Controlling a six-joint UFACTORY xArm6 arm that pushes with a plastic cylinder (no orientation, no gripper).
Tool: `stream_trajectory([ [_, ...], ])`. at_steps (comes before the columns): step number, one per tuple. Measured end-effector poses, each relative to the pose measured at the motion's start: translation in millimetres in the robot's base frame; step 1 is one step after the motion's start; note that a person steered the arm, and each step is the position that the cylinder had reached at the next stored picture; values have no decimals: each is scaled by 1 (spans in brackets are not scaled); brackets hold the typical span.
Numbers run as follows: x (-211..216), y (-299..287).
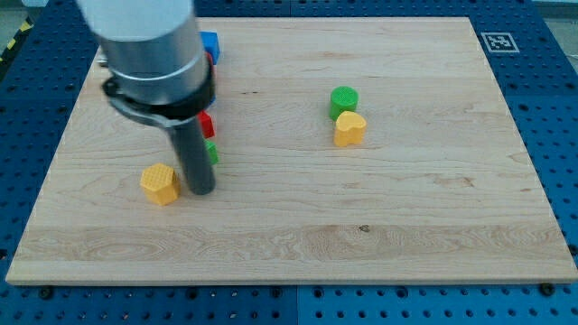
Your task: Place your arm right to the green star
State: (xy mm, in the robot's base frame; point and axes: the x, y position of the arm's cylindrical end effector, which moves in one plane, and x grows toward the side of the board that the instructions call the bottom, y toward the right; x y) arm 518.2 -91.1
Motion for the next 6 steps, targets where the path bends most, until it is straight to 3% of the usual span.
stream_trajectory([
  [2,-11,73],
  [4,-47,51],
  [6,-47,11],
])
